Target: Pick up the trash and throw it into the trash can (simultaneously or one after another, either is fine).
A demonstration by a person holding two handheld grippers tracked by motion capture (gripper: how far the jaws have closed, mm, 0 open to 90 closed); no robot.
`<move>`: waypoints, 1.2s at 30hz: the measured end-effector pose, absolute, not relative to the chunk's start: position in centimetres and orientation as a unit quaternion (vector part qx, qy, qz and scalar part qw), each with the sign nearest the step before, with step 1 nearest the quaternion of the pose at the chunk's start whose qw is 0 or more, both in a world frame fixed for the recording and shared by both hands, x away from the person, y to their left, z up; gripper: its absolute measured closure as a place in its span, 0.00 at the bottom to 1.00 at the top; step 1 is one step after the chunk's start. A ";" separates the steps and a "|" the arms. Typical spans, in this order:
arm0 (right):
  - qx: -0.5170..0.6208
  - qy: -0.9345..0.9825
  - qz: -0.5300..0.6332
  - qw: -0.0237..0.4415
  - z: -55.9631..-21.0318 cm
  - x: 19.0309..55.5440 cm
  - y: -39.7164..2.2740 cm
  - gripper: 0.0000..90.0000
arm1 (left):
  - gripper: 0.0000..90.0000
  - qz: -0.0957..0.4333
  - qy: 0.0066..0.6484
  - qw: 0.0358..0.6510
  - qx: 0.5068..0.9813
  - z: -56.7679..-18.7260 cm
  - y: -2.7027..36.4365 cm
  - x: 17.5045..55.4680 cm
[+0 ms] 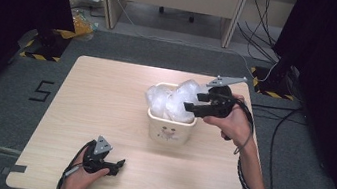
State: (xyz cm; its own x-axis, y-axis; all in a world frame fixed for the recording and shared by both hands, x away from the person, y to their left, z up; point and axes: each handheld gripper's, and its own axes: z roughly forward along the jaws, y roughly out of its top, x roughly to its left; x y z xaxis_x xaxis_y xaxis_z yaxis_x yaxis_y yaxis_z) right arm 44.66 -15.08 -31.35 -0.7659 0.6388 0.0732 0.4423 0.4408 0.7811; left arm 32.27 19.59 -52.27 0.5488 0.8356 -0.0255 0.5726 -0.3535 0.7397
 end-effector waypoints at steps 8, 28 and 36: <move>0.349 0.821 0.431 0.137 -33.1 43.0 -18.9 0.38 | 0.16 0.183 0.438 0.362 0.802 -52.3 19.6 32.3; 0.408 0.792 0.432 0.143 -39.7 38.9 -24.7 0.36 | 0.16 0.183 0.439 0.362 0.802 -52.3 19.6 32.3; 0.417 0.786 0.432 0.150 -41.8 37.6 -25.1 0.36 | 0.15 0.183 0.439 0.363 0.802 -52.3 19.6 32.3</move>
